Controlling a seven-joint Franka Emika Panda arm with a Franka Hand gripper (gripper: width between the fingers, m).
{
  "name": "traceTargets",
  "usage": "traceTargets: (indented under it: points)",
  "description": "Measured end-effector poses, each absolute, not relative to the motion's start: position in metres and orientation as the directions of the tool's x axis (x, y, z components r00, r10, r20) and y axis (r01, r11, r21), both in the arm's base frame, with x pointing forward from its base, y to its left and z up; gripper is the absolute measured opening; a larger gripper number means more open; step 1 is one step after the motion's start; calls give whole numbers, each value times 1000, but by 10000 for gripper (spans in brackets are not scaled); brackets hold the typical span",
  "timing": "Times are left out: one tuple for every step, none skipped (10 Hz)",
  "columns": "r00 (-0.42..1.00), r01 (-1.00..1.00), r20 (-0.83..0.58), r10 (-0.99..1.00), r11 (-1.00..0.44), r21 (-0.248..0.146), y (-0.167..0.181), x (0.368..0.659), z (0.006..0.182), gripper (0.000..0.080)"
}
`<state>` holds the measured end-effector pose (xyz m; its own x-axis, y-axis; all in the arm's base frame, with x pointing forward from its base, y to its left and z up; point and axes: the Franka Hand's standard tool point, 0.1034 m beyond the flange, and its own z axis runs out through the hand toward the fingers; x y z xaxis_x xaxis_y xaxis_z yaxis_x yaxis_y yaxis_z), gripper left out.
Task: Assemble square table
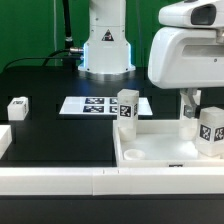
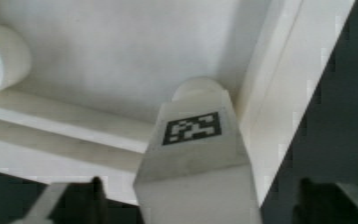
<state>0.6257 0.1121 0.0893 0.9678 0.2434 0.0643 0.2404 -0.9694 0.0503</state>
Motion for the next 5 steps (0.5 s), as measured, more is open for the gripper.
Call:
traceTargets:
  points:
    - [970,233,65,236,-971,50,112,626,89,365]
    - [974,216,66,218,-975,49,112,626,89,284]
    - [974,215,66,218,-975,49,112,626,89,284]
    - [981,180,67,182,-983,46,112,626,89,284]
    - [992,100,70,102,-994,38,112,625,89,284]
